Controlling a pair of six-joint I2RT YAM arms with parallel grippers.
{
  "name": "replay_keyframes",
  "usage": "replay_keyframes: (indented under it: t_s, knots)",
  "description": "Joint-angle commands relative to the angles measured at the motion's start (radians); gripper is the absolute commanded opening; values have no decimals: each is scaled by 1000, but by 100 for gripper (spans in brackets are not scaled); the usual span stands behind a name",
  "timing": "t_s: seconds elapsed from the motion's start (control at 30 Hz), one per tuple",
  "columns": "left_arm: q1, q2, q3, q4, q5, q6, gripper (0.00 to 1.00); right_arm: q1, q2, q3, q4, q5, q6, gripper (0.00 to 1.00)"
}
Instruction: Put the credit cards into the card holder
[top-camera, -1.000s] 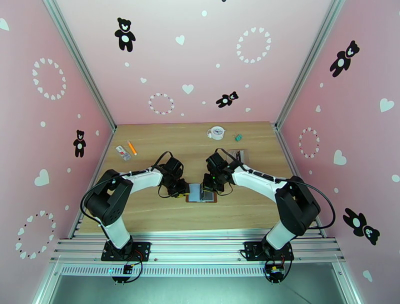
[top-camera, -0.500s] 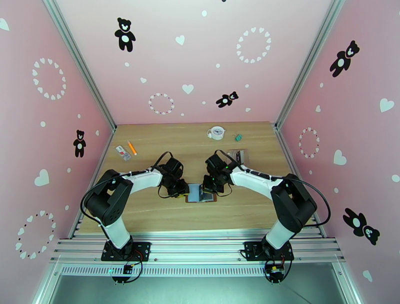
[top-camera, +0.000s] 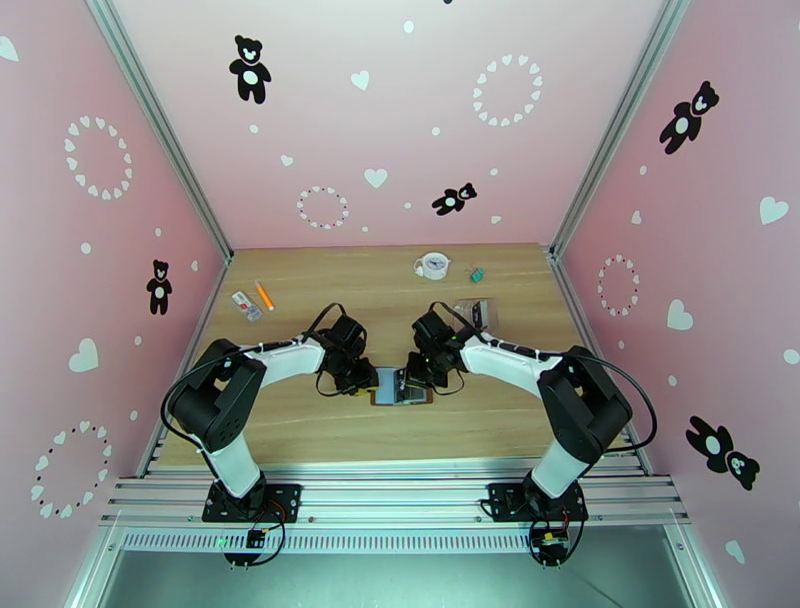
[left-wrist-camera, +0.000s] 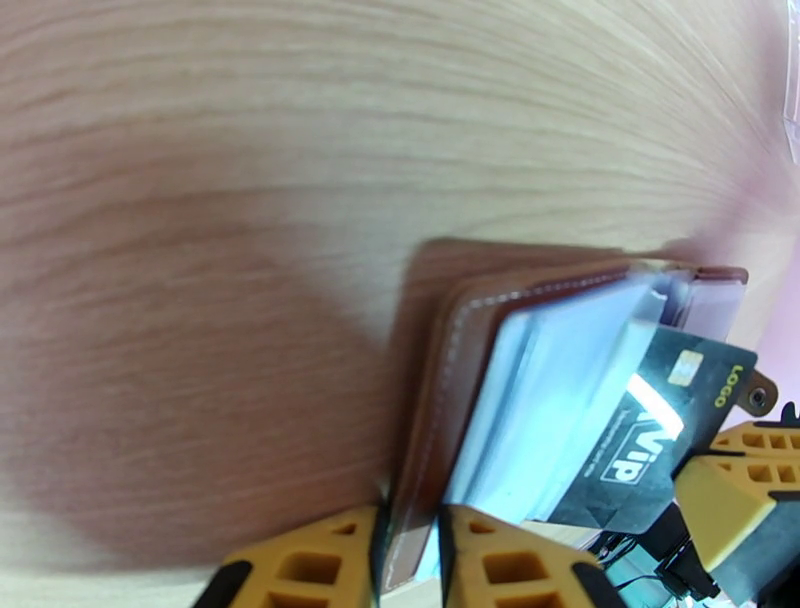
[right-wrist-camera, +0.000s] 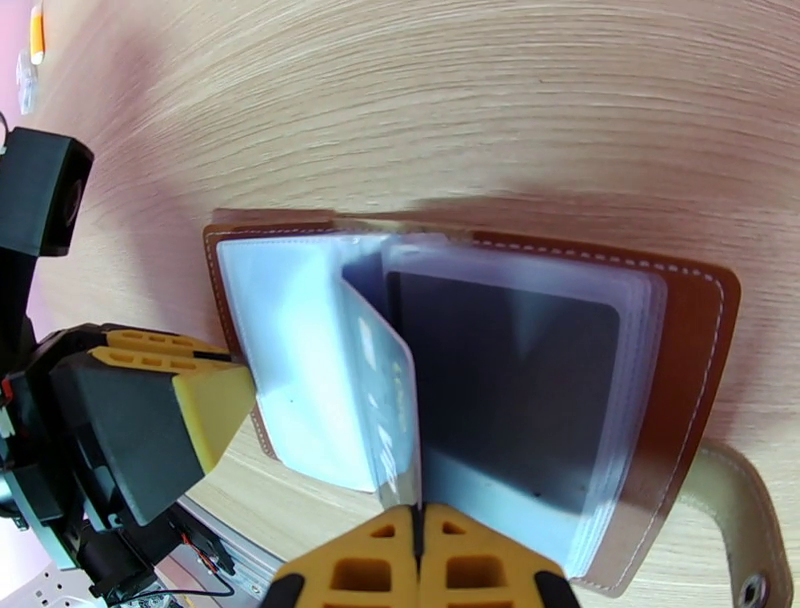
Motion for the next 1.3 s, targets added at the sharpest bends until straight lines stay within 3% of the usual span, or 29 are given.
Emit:
replay_keyframes:
  t_s: [0.0,0.93,1.27]
  knots:
    - [-15,31,-17,-4,-4,-2,22,9,39,-25,-14,-14,-17,0]
    - [-27,44,-11,-3,-8,-9,22,7,93,-4,-70,24,-36,0]
    - [-30,40,-24,11,-8,-18,22,7,87,19,-98,45,28,0]
